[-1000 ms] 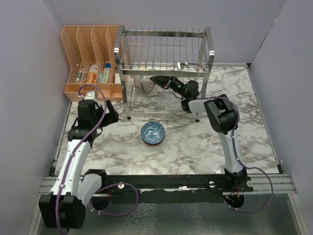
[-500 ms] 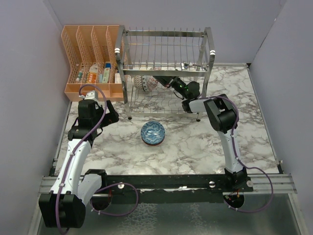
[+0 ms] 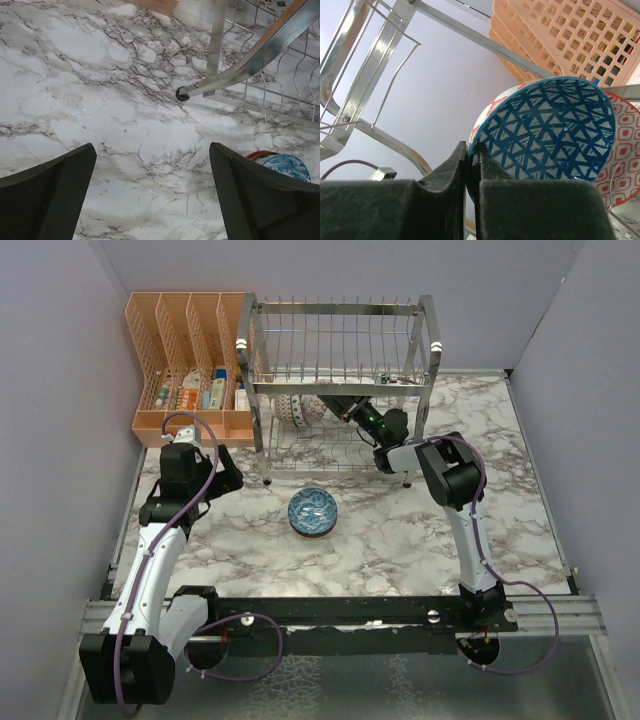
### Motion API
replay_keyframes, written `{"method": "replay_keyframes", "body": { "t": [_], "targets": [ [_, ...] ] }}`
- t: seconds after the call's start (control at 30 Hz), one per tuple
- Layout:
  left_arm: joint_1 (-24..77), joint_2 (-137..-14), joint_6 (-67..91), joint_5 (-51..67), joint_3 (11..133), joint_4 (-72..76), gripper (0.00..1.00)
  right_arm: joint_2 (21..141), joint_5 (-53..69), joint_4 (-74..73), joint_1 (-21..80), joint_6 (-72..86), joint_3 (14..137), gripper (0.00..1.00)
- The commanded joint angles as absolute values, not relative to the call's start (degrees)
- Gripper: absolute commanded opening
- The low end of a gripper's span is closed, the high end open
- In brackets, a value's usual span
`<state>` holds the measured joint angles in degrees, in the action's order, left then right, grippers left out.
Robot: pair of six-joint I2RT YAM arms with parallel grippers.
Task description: Load the bowls into the dish rack
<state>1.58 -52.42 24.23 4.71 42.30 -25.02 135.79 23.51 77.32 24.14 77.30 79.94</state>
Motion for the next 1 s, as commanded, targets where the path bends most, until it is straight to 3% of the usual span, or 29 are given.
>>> {"method": "replay_keyframes", "body": {
  "t": [0.0, 0.5, 0.73, 0.97],
  "targets": [
    [1.14, -52.56, 23.51, 5.24, 43.24, -24.56, 0.99, 136.97, 20.66, 78.81, 22.82, 76.36, 81.49, 0.01],
    [1.05, -53.02, 23.39, 5.39, 43.42, -24.61, 0.99, 143.63, 23.98, 73.75, 22.15, 76.19, 88.67, 0.01],
    [1.05, -53.38, 23.45, 5.34, 43.55, -24.57, 0.99, 143.58, 23.65, 72.78, 21.46, 76.81, 85.86, 0.01],
    [0.92, -53.6, 23.4, 5.28, 43.59, -24.51, 0.99, 142.84, 23.82, 71.61, 21.22, 76.42, 84.71, 0.08]
  ]
}}
